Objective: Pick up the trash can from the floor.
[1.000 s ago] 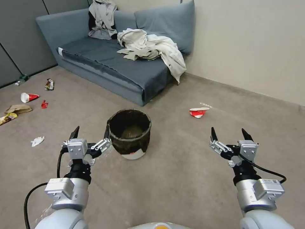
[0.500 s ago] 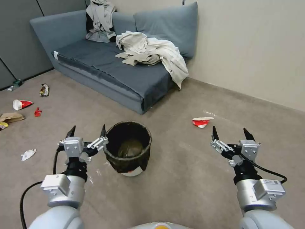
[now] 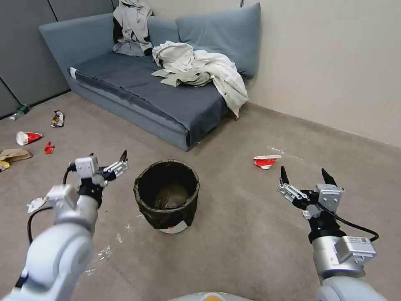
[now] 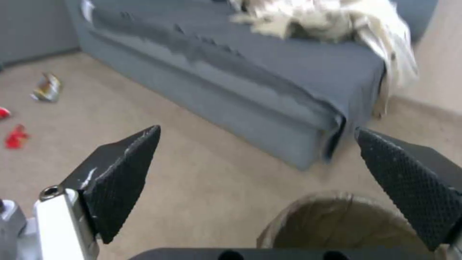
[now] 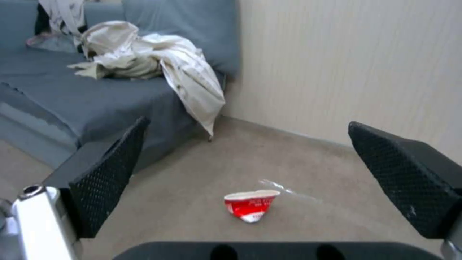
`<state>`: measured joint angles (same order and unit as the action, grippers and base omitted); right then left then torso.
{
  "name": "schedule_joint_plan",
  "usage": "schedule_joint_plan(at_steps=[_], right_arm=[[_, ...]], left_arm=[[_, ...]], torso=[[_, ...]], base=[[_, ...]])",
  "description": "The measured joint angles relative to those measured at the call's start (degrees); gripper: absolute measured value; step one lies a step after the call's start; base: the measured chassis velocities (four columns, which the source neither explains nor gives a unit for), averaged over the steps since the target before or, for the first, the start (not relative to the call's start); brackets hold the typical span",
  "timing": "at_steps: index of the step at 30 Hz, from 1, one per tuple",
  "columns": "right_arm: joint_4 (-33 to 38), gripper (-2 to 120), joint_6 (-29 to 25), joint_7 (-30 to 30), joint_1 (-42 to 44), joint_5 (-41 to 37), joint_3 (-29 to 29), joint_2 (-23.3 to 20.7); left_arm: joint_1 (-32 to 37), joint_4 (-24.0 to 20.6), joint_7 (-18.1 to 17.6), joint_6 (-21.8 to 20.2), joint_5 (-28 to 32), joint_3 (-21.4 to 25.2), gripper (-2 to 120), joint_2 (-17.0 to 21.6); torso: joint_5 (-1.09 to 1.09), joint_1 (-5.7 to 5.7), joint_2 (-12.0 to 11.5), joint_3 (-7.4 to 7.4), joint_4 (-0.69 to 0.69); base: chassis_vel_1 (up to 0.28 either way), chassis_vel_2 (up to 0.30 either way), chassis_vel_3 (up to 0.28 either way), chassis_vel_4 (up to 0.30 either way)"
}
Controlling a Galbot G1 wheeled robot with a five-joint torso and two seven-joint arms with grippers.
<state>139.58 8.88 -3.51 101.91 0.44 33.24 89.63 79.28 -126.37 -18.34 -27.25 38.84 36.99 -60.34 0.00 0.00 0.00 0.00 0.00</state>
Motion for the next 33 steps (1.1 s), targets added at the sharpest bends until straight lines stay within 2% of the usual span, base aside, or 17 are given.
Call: schedule_joint_plan(at_steps=[1, 4, 9, 17, 24, 33], right_arm=[[0.0, 100, 0.0, 0.0, 0.0, 0.0, 0.0, 0.0], [-1.2, 100, 1.0, 0.0, -0.2, -0.3, 0.0, -0.8], [-2.8, 100, 1.4, 0.2, -0.6, -0.1, -0.4, -1.6], [-3.4, 100, 0.9, 1.0, 0.2, 1.8, -0.7, -1.8], [-3.6, 100, -0.7, 1.2, 1.0, 4.7, -0.6, -0.8], [-2.5, 100, -2.0, 1.2, 2.4, 5.3, -0.2, -0.3]], left_arm=[[0.0, 0.0, 0.0, 0.0, 0.0, 0.0, 100, 0.0], [-2.6, 4.4, 0.5, -2.5, 3.0, -2.5, 100, 1.7], [-3.0, 7.7, 1.0, -5.1, 4.1, -3.8, 100, 1.6], [-4.8, 10.7, 1.3, -8.0, 6.6, -8.0, 100, 0.8], [-8.2, 12.7, -3.5, -13.8, 8.1, -12.5, 100, 0.7], [-12.2, 15.9, -6.7, -15.2, 8.1, -15.7, 100, -0.1]], torso=[[0.0, 0.0, 0.0, 0.0, 0.0], [0.0, 0.0, 0.0, 0.0, 0.01], [0.0, 0.0, 0.0, 0.0, -0.01], [0.0, 0.0, 0.0, 0.0, 0.0], [0.0, 0.0, 0.0, 0.0, -0.01], [0.0, 0.0, 0.0, 0.0, 0.0]], base=[[0.0, 0.0, 0.0, 0.0], [0.0, 0.0, 0.0, 0.0], [0.0, 0.0, 0.0, 0.0], [0.0, 0.0, 0.0, 0.0], [0.0, 0.0, 0.0, 0.0], [0.0, 0.0, 0.0, 0.0]])
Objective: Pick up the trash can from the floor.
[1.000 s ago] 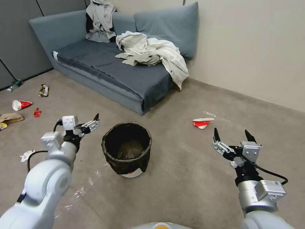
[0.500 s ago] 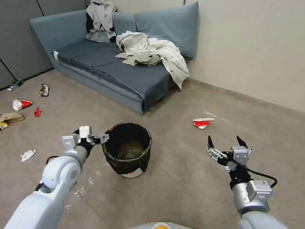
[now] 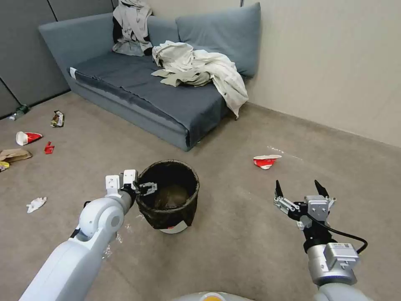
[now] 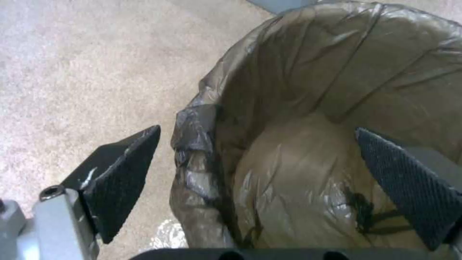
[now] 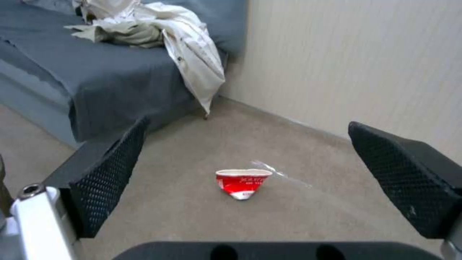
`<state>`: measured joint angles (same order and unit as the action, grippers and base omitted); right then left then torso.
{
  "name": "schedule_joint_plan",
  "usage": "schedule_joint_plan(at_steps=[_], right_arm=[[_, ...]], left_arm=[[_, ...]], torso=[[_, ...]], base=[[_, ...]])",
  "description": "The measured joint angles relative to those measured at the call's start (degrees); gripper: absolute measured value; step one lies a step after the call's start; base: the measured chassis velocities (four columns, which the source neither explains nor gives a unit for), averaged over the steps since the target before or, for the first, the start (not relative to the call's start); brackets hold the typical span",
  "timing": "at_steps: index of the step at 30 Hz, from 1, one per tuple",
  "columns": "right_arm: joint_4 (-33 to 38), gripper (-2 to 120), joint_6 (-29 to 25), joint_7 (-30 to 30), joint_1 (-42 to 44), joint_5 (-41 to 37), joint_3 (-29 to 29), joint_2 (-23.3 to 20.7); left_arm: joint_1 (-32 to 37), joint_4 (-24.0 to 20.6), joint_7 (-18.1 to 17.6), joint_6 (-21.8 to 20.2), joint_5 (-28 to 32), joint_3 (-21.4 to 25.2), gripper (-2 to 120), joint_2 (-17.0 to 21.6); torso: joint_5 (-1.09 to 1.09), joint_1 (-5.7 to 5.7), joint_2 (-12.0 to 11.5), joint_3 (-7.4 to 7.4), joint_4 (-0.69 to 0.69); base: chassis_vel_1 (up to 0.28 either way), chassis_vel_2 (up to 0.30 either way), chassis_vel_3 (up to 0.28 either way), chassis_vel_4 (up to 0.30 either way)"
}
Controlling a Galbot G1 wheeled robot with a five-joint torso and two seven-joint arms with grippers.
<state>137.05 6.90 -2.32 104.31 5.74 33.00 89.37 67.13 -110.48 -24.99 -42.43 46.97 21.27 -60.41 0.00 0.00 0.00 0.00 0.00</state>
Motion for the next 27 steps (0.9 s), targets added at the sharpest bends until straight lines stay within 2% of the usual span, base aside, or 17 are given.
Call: schedule_joint_plan(at_steps=[18, 21, 23, 25, 26, 27], right_arm=[[0.5, 100, -0.6, -0.1, 0.6, -0.4, -0.3, -0.3], [0.8, 100, -0.5, -0.2, 0.6, -1.0, -0.3, -0.5], [0.8, 100, -0.4, -0.3, 0.6, -1.3, -0.1, -0.7], [0.8, 100, -0.4, -0.3, 0.6, -1.4, -0.1, -0.7], [0.8, 100, -0.3, -0.3, 0.6, -1.4, -0.1, -0.7], [0.8, 100, -0.3, -0.3, 0.6, -1.4, -0.1, -0.7]], left_arm=[[-2.7, 4.5, -0.8, 0.2, 0.3, -1.3, 100, -1.7], [-2.7, 4.6, -1.0, 0.2, 0.4, -1.4, 95, -1.9], [-2.7, 4.7, -1.0, 0.2, 0.5, -1.5, 85, -2.1], [-2.7, 4.7, -1.1, 0.2, 0.5, -1.5, 82, -2.1], [-2.7, 4.7, -1.1, 0.2, 0.5, -1.5, 75, -2.1], [-2.7, 4.7, -1.1, 0.2, 0.5, -1.5, 75, -2.1]], torso=[[0.0, 0.0, 0.0, 0.0, 0.0], [0.0, 0.0, 0.0, 0.0, 0.0], [0.0, 0.0, 0.0, 0.01, 0.0], [0.0, 0.0, 0.0, 0.01, 0.0], [0.0, 0.0, 0.0, 0.01, 0.0], [0.0, 0.0, 0.0, 0.01, -0.01]], base=[[0.0, 0.0, 0.0, 0.0], [0.0, 0.0, 0.0, 0.0], [0.0, 0.0, 0.0, 0.0], [0.0, 0.0, 0.0, 0.0], [0.0, 0.0, 0.0, 0.0], [0.0, 0.0, 0.0, 0.0]])
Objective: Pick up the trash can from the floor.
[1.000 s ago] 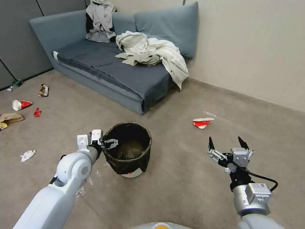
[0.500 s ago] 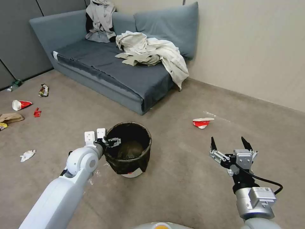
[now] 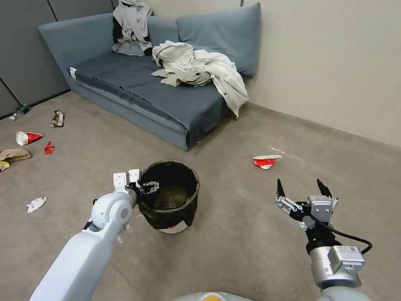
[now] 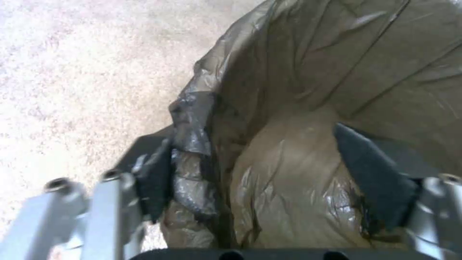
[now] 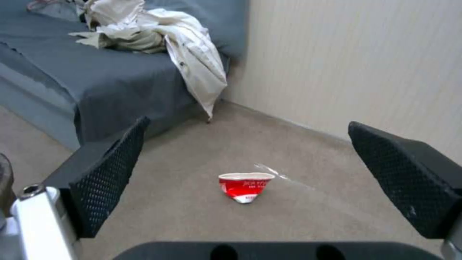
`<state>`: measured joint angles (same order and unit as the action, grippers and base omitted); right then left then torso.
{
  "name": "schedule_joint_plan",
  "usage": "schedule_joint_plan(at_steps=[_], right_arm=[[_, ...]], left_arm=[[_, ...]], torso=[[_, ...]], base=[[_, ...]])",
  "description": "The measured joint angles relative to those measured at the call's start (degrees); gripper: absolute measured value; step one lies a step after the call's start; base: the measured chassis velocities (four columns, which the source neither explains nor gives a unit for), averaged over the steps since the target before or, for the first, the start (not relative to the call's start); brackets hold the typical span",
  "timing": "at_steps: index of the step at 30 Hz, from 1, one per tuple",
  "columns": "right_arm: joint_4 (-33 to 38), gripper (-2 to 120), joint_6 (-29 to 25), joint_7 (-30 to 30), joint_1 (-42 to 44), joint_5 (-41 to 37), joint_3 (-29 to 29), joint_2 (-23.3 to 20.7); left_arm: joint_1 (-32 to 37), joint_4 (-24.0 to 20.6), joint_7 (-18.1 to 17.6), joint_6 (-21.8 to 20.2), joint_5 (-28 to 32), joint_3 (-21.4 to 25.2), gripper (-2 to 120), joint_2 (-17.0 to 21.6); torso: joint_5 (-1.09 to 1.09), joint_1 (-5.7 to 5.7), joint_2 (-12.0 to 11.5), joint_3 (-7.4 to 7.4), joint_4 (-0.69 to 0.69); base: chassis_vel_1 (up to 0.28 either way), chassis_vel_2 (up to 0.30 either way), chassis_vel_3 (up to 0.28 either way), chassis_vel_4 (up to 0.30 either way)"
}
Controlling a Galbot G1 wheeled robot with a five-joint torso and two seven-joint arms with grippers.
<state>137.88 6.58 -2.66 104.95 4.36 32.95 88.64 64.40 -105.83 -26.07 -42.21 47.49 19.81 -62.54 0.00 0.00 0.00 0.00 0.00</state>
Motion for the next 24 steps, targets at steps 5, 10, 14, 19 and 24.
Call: schedule_joint_plan(at_steps=[5, 10, 14, 19, 24], right_arm=[[0.0, 100, 0.0, 0.0, 0.0, -0.1, 0.0, -0.2], [0.0, 100, 0.0, -0.1, -0.2, -0.5, 0.2, -0.6], [0.0, 100, 0.0, -0.1, -0.3, -0.7, 0.3, -0.7], [0.0, 100, 0.1, -0.1, -0.4, -0.8, 0.3, -0.8], [-0.1, 100, 0.1, -0.2, -0.6, -0.9, 0.3, -0.9]], left_arm=[[-0.2, 0.1, -1.1, 0.0, 0.6, -0.1, 54, -0.5], [-0.9, 0.6, -3.3, 0.1, 2.2, -0.7, 35, -1.6], [-0.9, 0.7, -4.0, 0.1, 2.3, -0.8, 21, -1.8], [-0.4, -0.2, -4.2, 0.1, 2.4, -0.8, 5, -1.9], [0.8, -2.1, -4.9, 0.8, 2.3, -0.2, 1, -1.9]], torso=[[0.02, 0.0, 0.0, 0.0, -0.01], [0.01, 0.0, 0.0, 0.0, 0.01], [0.0, 0.0, 0.0, 0.0, 0.01], [-0.01, 0.0, 0.0, 0.0, 0.01], [-0.01, 0.0, 0.0, 0.0, 0.01]], base=[[0.0, 0.0, 0.0, 0.0], [0.0, 0.0, 0.0, 0.0], [0.0, 0.0, 0.0, 0.0], [0.0, 0.0, 0.0, 0.0], [0.0, 0.0, 0.0, 0.0]])
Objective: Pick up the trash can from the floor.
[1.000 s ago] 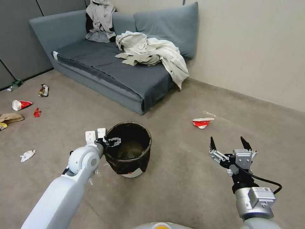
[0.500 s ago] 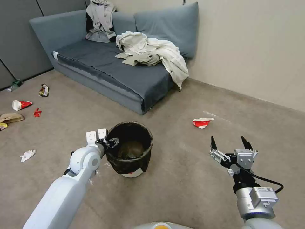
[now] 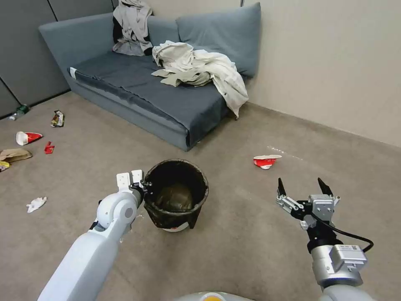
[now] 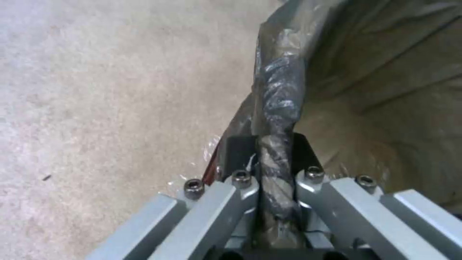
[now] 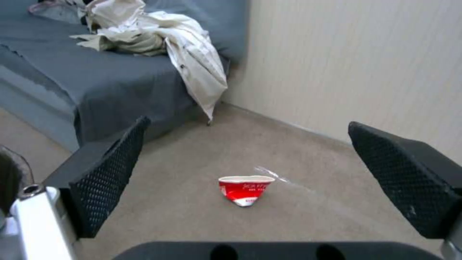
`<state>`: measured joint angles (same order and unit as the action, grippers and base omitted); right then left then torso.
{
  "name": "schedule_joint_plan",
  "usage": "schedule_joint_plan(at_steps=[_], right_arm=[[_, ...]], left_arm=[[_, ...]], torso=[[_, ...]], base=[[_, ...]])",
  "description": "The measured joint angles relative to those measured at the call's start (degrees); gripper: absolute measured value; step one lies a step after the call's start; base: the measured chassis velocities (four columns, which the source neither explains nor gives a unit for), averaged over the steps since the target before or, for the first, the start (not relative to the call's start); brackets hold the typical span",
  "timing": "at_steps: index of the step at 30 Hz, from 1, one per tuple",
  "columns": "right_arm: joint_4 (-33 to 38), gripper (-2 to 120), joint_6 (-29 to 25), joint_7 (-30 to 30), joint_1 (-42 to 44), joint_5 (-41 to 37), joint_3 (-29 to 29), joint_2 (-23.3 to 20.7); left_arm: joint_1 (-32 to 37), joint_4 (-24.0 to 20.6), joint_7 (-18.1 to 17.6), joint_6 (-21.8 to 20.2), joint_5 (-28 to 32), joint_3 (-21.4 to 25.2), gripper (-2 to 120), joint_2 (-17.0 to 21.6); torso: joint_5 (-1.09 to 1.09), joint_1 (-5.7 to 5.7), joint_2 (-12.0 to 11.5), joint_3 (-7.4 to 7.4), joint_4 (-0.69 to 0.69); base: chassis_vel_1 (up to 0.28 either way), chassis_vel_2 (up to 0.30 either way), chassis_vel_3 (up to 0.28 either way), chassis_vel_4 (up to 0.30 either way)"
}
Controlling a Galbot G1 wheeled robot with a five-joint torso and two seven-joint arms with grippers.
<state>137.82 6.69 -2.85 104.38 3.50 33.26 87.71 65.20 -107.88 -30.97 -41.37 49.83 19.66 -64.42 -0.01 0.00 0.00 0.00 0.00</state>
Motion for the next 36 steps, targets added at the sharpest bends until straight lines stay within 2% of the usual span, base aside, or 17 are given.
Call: schedule_joint_plan(at_steps=[4, 6, 7, 11, 12, 16, 18, 20, 21, 24, 28, 36], right_arm=[[-0.2, 100, 0.1, 0.0, -0.2, -0.1, 0.0, -0.1], [-0.4, 100, 0.1, -0.1, -0.3, -0.1, -0.1, -0.1], [-0.4, 100, 0.1, -0.1, -0.3, -0.1, -0.1, -0.1], [-0.5, 100, 0.1, -0.1, -0.6, -0.1, -0.1, -0.2], [-0.5, 100, 0.1, -0.1, -0.6, -0.1, -0.1, -0.2], [-0.7, 100, 0.4, -0.3, -1.2, -0.5, 0.0, -0.3], [-0.7, 100, 0.4, -0.3, -1.3, -0.5, 0.0, -0.3], [-0.8, 100, 0.5, -0.3, -1.5, -0.6, 0.0, -0.2], [-0.8, 100, 0.5, -0.3, -1.5, -0.6, 0.0, -0.2], [-0.8, 100, 0.5, -0.3, -1.5, -0.6, 0.1, -0.1], [-0.8, 100, 0.5, -0.4, -1.6, -0.7, 0.4, 0.0], [-0.6, 100, 0.5, -0.4, -1.6, -0.6, 0.4, 0.6]], left_arm=[[1.9, -2.3, 0.4, 4.1, 0.4, 1.6, 1, 0.7], [3.3, -4.0, 2.8, 7.6, 0.9, 3.2, 1, 1.4], [3.3, -4.0, 2.8, 7.6, 0.9, 3.2, 1, 1.4], [6.6, -8.4, 8.7, 12.0, 0.1, 6.3, 1, 3.4], [6.6, -8.4, 8.7, 12.0, 0.1, 6.3, 1, 3.4], [9.7, -13.0, 13.4, 14.9, -3.1, 7.6, 1, 4.9], [9.9, -13.4, 13.6, 15.0, -3.3, 7.6, 1, 4.9], [11.7, -17.2, 14.1, 15.4, -5.1, 7.5, 1, 5.1], [11.7, -17.2, 14.1, 15.4, -5.1, 7.5, 1, 5.1], [14.0, -21.0, 14.3, 15.4, -7.7, 7.3, 1, 5.5], [15.7, -23.2, 14.2, 15.2, -9.3, 7.6, 1, 5.5], [18.1, -24.7, 13.4, 15.1, -10.9, 7.8, 1, 3.6]], torso=[[0.0, 0.0, 0.0, 0.0, -0.01], [0.01, 0.0, 0.0, 0.0, -0.01], [0.01, 0.0, 0.0, 0.0, -0.01], [0.01, 0.0, 0.0, 0.0, -0.01], [0.01, 0.0, 0.0, 0.0, -0.01], [0.01, 0.0, 0.0, 0.0, 0.0], [0.01, 0.0, 0.0, 0.0, -0.01], [0.01, 0.0, 0.0, 0.0, 0.0], [0.01, 0.0, 0.0, 0.0, 0.0], [0.01, 0.0, 0.0, 0.0, 0.0], [0.01, 0.0, 0.0, 0.0, 0.0], [0.01, 0.0, 0.0, 0.0, 0.0]], base=[[0.0, 0.0, 0.0, 0.0], [0.0, 0.0, 0.0, 0.0], [0.0, 0.0, 0.0, 0.0], [0.0, 0.0, 0.0, 0.0], [0.0, 0.0, 0.0, 0.0], [0.0, 0.0, 0.0, 0.0], [0.0, 0.0, 0.0, 0.0], [0.0, 0.0, 0.0, 0.0], [0.0, 0.0, 0.0, 0.0], [0.0, 0.0, 0.0, 0.0], [0.0, 0.0, 0.0, 0.0], [0.0, 0.0, 0.0, 0.0]])
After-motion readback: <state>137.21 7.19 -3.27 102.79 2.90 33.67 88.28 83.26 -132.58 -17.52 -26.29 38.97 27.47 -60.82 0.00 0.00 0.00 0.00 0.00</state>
